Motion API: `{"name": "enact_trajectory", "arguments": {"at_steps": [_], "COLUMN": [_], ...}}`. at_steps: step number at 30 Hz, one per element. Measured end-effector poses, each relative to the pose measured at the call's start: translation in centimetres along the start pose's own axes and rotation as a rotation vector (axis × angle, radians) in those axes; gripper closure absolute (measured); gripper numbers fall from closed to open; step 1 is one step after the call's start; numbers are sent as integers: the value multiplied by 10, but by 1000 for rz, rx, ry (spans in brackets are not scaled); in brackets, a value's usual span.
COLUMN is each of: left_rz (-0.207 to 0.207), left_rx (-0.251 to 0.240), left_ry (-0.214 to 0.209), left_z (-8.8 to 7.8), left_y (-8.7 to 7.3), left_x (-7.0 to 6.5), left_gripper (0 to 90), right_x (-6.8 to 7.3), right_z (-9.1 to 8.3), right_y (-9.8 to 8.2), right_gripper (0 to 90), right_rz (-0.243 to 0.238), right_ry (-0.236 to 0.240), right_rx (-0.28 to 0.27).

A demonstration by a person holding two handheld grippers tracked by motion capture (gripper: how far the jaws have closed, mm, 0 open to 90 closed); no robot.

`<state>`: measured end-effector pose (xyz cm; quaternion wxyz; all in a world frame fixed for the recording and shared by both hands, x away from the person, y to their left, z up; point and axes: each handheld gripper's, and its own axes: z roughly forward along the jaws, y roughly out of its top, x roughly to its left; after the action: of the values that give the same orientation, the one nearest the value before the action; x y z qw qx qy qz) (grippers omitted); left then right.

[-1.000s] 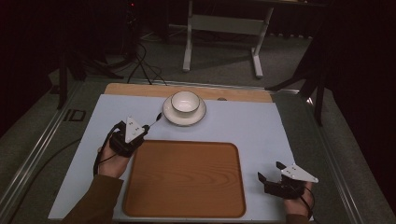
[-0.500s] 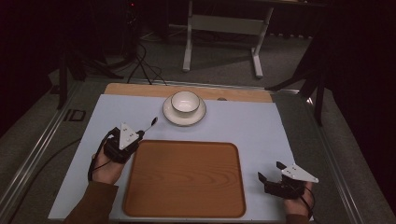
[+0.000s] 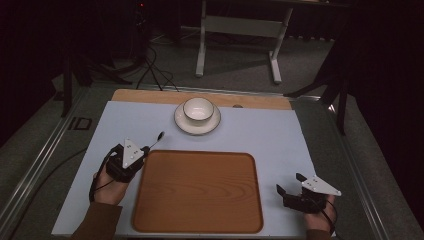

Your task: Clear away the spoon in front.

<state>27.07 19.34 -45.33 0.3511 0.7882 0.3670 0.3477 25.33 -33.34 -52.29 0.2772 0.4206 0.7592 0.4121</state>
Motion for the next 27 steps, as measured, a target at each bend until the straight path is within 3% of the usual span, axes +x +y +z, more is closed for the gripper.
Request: {"name": "enact_trajectory", "arguments": {"at_steps": [15, 27], "left_rz": [-1, 21], "left_rx": [13, 4], "left_ry": [-3, -11], "left_z": [-9, -22], "left_y": [-14, -15], "left_x": [-7, -14], "left_gripper": [888, 887], "right_x": [0, 0], "right_z": [0, 1], "right_y": [0, 0], "right_gripper": [146, 146], "right_rz": [2, 2], "right_ry": [0, -1], "right_rx": [1, 4]}}
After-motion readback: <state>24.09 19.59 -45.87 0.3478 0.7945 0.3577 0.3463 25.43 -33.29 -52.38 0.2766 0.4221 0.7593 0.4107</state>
